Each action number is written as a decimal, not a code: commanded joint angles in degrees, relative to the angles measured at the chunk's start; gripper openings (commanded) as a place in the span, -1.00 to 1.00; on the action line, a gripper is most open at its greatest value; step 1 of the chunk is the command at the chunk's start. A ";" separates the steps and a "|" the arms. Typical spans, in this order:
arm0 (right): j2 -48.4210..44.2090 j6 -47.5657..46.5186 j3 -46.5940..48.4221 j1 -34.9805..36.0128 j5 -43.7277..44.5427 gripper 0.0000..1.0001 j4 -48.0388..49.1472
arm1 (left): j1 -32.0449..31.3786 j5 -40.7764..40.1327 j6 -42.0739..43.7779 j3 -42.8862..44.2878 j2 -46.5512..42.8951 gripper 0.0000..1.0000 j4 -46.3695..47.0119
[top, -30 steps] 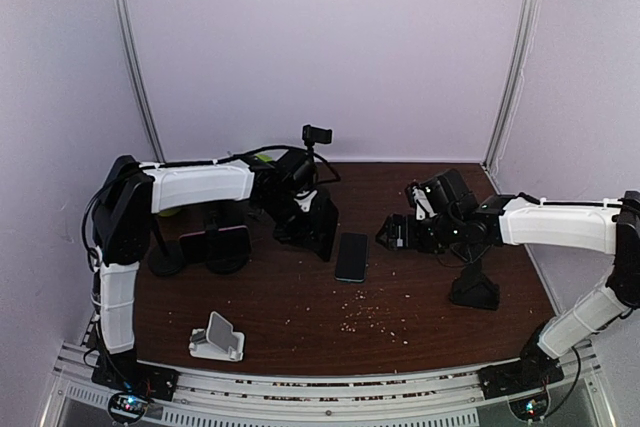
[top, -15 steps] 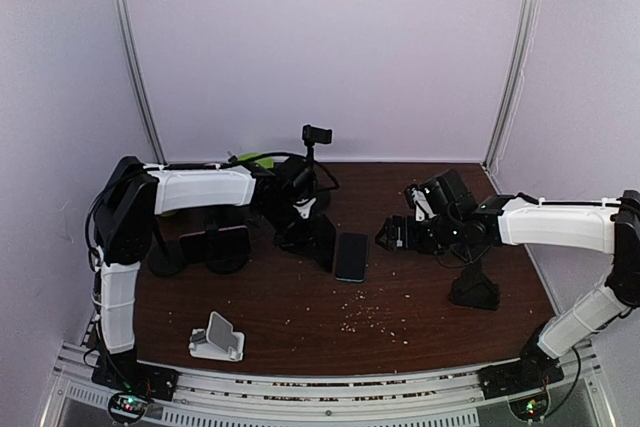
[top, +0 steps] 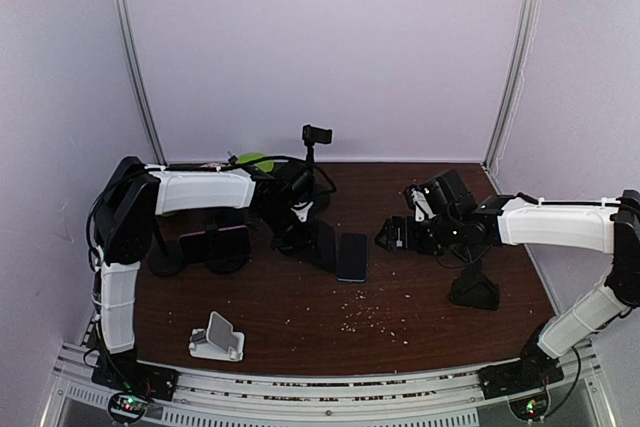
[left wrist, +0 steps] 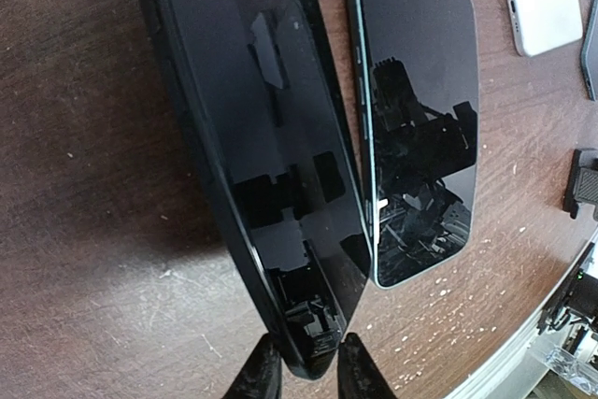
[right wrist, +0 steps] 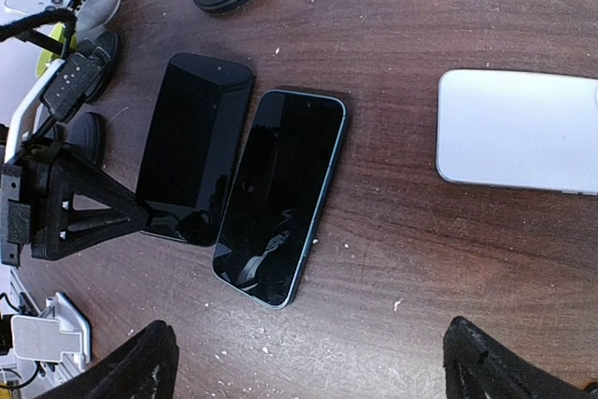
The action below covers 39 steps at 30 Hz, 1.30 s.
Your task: Remove the phone from the phone stand
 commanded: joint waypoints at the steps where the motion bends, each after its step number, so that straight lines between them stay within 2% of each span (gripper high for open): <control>1: 0.97 0.09 1.42 0.00 -0.25 0.99 -0.44 | 0.26 -1.24 -0.32 -0.23 0.03 -0.57 1.92; 10: 1.81 -0.08 2.21 -0.01 -0.29 0.99 -0.49 | 0.26 -4.32 0.60 -0.47 -0.87 -0.27 0.75; 22: 2.47 -0.34 3.16 -0.01 -0.38 0.99 -0.74 | 0.26 -7.53 1.38 -1.26 -3.38 -0.01 0.29; 30: 1.82 -1.85 5.04 -0.01 0.46 0.99 -2.17 | 0.25 -12.25 6.57 -0.73 -8.94 0.43 0.57; 33: 0.92 -2.33 5.48 -0.01 0.96 0.99 -2.07 | 0.26 -14.07 8.69 -0.28 -11.53 0.63 0.59; 34: 0.63 -2.37 5.51 -0.01 1.14 0.99 -2.07 | 0.26 -14.26 9.26 -0.11 -12.25 0.78 0.50; 35: 0.34 -2.55 5.57 -0.01 1.25 0.99 -2.07 | 0.26 -14.48 10.03 0.06 -13.04 0.84 0.49; 39: -0.89 -3.28 5.33 -0.01 1.51 0.99 -2.07 | 0.26 -16.56 13.18 0.93 -16.00 0.86 -1.26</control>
